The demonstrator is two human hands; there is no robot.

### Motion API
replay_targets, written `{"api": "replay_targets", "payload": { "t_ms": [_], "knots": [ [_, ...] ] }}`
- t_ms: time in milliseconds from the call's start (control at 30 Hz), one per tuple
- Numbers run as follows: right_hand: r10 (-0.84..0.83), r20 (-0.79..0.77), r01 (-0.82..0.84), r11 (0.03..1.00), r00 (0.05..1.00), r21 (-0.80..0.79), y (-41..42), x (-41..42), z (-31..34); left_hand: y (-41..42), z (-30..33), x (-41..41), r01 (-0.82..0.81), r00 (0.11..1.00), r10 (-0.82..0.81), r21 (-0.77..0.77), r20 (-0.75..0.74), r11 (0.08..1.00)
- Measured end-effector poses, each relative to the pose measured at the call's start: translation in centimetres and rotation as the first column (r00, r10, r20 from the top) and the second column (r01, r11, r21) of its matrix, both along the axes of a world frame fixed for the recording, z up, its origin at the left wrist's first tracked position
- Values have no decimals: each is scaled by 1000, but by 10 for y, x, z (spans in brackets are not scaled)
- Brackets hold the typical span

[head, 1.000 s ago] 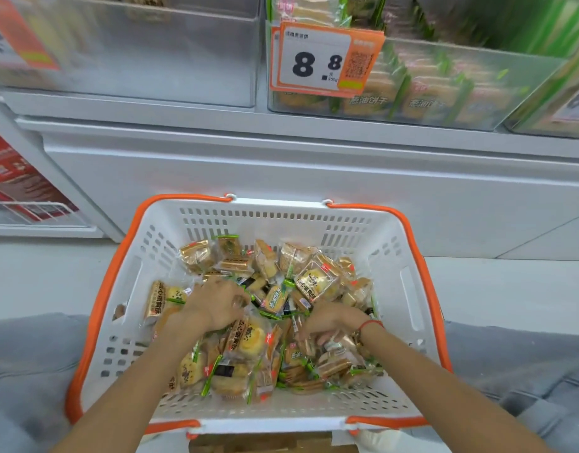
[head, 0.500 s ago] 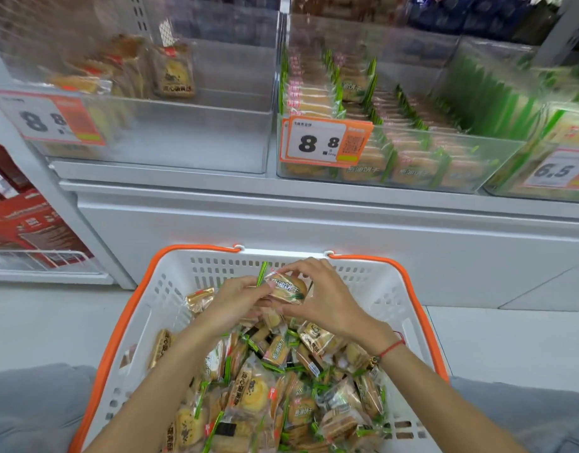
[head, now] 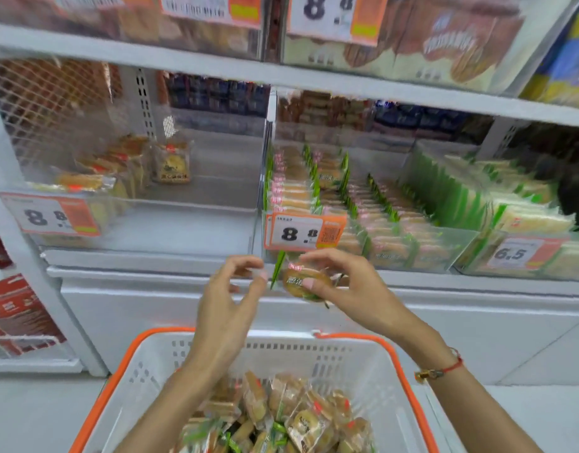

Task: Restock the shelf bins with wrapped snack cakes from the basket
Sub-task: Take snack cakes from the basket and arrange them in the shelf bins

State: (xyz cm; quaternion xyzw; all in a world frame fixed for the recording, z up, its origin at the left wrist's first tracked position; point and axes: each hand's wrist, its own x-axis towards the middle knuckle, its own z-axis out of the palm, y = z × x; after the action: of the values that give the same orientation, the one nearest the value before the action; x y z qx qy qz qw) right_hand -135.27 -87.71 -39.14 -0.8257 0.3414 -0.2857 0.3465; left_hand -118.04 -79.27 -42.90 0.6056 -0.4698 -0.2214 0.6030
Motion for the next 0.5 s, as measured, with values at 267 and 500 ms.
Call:
{"api": "replay_targets", "payload": {
  "t_ms": [267,500],
  "knots": [
    [-127,2,124,970,992,-207,-59,-22,86,-60,82,24,-84,950,154,-251,273,964],
    [-444,-98,428,891,891,-152,-150,-13,81,-91,101,39,75,957,-126,195,262,978]
  ]
}}
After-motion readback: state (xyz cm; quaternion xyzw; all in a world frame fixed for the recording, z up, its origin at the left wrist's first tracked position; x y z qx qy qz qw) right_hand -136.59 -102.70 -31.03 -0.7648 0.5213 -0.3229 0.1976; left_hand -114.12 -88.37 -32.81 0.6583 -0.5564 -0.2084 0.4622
